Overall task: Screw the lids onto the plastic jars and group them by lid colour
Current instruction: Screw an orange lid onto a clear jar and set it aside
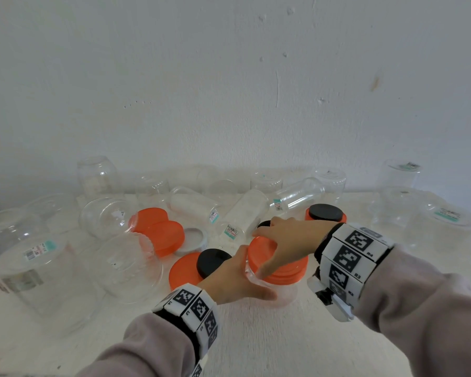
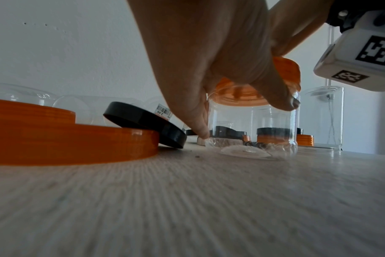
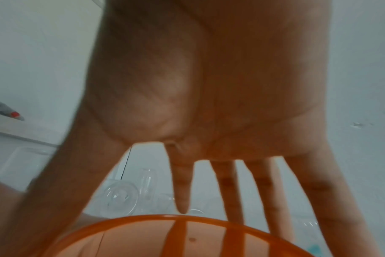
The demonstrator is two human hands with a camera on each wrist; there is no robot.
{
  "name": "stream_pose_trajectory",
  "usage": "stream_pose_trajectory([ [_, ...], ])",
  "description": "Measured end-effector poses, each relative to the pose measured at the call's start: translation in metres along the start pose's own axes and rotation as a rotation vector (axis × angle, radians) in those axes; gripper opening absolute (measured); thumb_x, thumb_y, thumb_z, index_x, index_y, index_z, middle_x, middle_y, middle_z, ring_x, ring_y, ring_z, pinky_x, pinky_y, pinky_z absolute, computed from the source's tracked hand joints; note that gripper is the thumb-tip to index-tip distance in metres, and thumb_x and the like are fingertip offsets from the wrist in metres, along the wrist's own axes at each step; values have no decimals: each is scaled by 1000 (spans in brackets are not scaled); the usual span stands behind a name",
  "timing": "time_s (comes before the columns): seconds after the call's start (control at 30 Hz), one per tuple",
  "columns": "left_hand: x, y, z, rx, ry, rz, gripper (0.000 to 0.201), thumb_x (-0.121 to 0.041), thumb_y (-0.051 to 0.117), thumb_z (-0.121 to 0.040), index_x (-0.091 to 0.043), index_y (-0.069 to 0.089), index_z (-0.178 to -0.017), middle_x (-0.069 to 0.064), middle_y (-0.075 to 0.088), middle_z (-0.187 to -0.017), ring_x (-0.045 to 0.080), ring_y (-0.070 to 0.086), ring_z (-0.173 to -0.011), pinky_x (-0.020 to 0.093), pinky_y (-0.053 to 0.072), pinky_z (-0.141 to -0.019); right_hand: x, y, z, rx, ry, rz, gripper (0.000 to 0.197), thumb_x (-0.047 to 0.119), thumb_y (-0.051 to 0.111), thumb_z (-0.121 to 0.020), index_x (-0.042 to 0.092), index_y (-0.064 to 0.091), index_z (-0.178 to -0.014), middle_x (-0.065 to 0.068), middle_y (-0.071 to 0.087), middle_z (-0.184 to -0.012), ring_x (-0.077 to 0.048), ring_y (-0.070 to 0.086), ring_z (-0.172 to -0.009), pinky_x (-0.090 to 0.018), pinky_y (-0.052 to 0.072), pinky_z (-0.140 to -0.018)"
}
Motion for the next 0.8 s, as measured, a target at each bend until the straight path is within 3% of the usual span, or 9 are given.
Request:
stream_pose_trajectory([
  [0.13, -2, 1, 0, 17, 4, -20, 120, -47, 85, -63, -32, 4, -150, -21, 42, -124, 0, 44, -110, 6, 32, -80, 0, -5, 3, 51, -79, -41, 90, 55, 75, -71, 54, 21, -142, 10, 27, -145, -23, 27, -134, -42, 36, -100],
  [0.23, -1, 1, -1, 16, -3, -20, 118, -46, 85, -64, -30, 7, -150, -17, 44, -129, 2, 43, -112, 14, 34, -87, 0, -2, 2, 24, -63, -38, 85, 63, 70, -73, 50, 24, -143, 8, 31, -142, -23, 30, -131, -40, 36, -96],
  [0.3, 0, 1, -2, 13, -10, -10, 112, -46, 85, -63, -27, 15, -148, -16, 48, -128, 1, 47, -109, 12, 36, -83, 0, 2, 0, -12, -20, -25, 86, 73, 60, -74, 43, 23, -146, 4, 32, -144, -25, 33, -131, -40, 37, -98],
  [0.37, 1, 1, -1, 11, -4, 10, 107, -45, 86, -62, -28, 20, -145, -22, 51, -117, -6, 49, -102, 9, 37, -75, -1, 3, -2, -36, 15, -27, 91, 79, 53, -73, 37, 23, -148, 1, 33, -145, -26, 38, -130, -39, 40, -98],
  [0.43, 2, 1, -1, 5, -2, 12, 106, -46, 86, -62, -29, 21, -144, -23, 50, -114, -7, 49, -100, 7, 36, -72, -4, 3, -1, -11, 26, -36, 99, 81, 56, -69, 38, 17, -149, 1, 30, -148, -25, 38, -131, -37, 39, -97],
  [0.5, 2, 1, -2, -1, -5, -6, 108, -47, 86, -62, -29, 19, -145, -20, 48, -119, -3, 48, -103, 5, 35, -72, -5, 2, 1, 33, 0, -39, 103, 76, 65, -66, 48, 9, -148, 6, 23, -151, -24, 30, -136, -40, 36, -99],
  [0.6, 1, 2, -3, 3, -6, -42, 115, -49, 85, -62, -28, 12, -148, -18, 44, -124, 2, 45, -108, 8, 34, -75, -5, 1, 2, 48, -43, -56, 98, 62, 74, -67, 56, 12, -143, 11, 23, -147, -23, 25, -136, -40, 34, -94],
  [0.7, 2, 2, -3, 3, -8, -44, 116, -50, 85, -62, -29, 10, -149, -14, 45, -132, 3, 44, -110, 12, 33, -81, -4, 2, 1, 25, -37, -49, 91, 66, 69, -70, 52, 18, -144, 10, 26, -145, -23, 27, -134, -38, 33, -91],
  [0.8, 4, 1, -3, 6, -7, -11, 111, -50, 85, -61, -30, 17, -146, -18, 48, -125, 1, 47, -108, 8, 35, -74, -3, 5, 0, -16, 11, -31, 92, 77, 58, -72, 43, 18, -148, 4, 29, -146, -25, 32, -133, -38, 36, -94],
])
Point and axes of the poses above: each hand's wrist, its own z-axis away from the middle knuckle, its own y-axis out of the palm, x = y × z, the point moved 1 cm from there along -z, towards the middle knuckle
